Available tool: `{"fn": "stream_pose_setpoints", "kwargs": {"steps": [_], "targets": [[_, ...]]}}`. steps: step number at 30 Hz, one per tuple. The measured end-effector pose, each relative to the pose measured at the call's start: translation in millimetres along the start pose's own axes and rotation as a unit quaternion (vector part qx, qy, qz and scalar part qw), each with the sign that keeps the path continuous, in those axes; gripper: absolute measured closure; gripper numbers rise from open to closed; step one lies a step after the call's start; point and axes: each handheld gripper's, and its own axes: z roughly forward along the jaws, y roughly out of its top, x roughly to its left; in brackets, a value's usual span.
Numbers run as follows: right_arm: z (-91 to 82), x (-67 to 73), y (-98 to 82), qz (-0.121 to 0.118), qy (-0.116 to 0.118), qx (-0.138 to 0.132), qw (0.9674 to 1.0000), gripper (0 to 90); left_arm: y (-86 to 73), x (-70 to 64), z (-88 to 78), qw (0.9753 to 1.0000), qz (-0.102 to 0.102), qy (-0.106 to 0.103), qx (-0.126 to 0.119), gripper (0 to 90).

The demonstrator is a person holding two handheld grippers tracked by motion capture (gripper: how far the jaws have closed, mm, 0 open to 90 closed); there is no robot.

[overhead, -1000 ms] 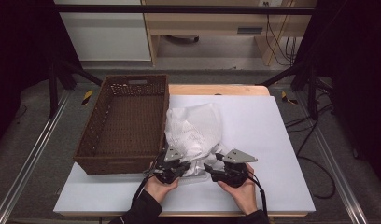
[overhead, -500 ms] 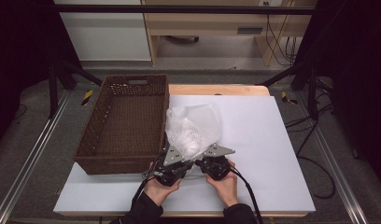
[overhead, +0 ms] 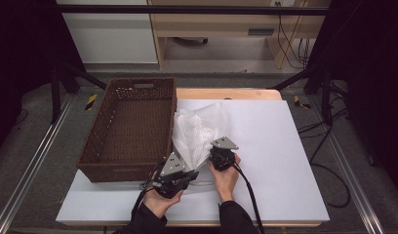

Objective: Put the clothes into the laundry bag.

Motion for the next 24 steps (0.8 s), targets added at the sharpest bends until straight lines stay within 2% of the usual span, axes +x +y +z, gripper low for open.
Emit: {"fn": "stream_pose_setpoints", "kwargs": {"steps": [2,4,5,7,9,12,15,17,19,20,21,22,24], "targets": [[0.0,-0.3,0.3,-0.011,0.006,0.001,0.9999,82.0,-4.3,3.5,7.2,0.9999,-0.009,-0.004,0.009,88.5],[-4.7,-2.1,0.6,-0.005,0.036,0.007,0.9993,75.8,-7.8,5.5,13.2,0.9998,-0.008,0.002,0.017,88.4],[-12.2,-4.3,1.0,-0.005,0.055,0.011,0.9984,71.8,-7.8,5.5,13.2,0.9998,-0.008,0.002,0.017,88.4],[-32.2,-7.1,0.6,-0.021,0.086,0.011,0.996,62.2,-11.2,8.8,18.8,0.9997,-0.012,0.009,0.02,88.4],[-44.8,-7.6,-1.5,-0.033,0.098,0.013,0.9945,57.4,-11.4,10.3,19.4,0.9997,-0.014,0.012,0.017,88.4],[-61.1,-8.0,-7.0,-0.038,0.12,0.017,0.9919,50.6,-9.5,10.4,16.5,0.9998,-0.013,0.014,0.01,88.4],[-58.0,-1.3,-12.2,-0.04,0.135,0.022,0.9897,47.2,-6.5,10.6,10.8,0.9998,-0.013,0.014,0.0,88.4],[-45.7,7.3,-13.9,-0.038,0.149,0.032,0.9877,47.9,-4.9,10.3,7.8,0.9998,-0.013,0.014,-0.004,88.4],[-32.1,15.3,-14.0,-0.033,0.151,0.041,0.9871,54.5,-3.4,8.9,5.6,0.9998,-0.012,0.011,-0.008,88.4],[-22.2,19.9,-13.2,-0.027,0.148,0.053,0.9872,61.0,-2.7,7.6,4.6,0.9999,-0.011,0.009,-0.01,88.4],[-15.8,23.2,-11.3,-0.027,0.132,0.068,0.9886,71.8,-2.1,6.2,3.7,0.9999,-0.008,0.007,-0.011,88.4],[-10.8,24.4,-8.5,-0.033,0.117,0.075,0.9898,78.7,-1.6,4.5,3.2,0.9999,-0.007,0.005,-0.011,88.5],[-3.6,23.9,-3.0,-0.003,0.107,0.073,0.9915,83.3,-1.5,1.8,2.8,0.9999,-0.003,0.004,-0.013,88.5]]}}
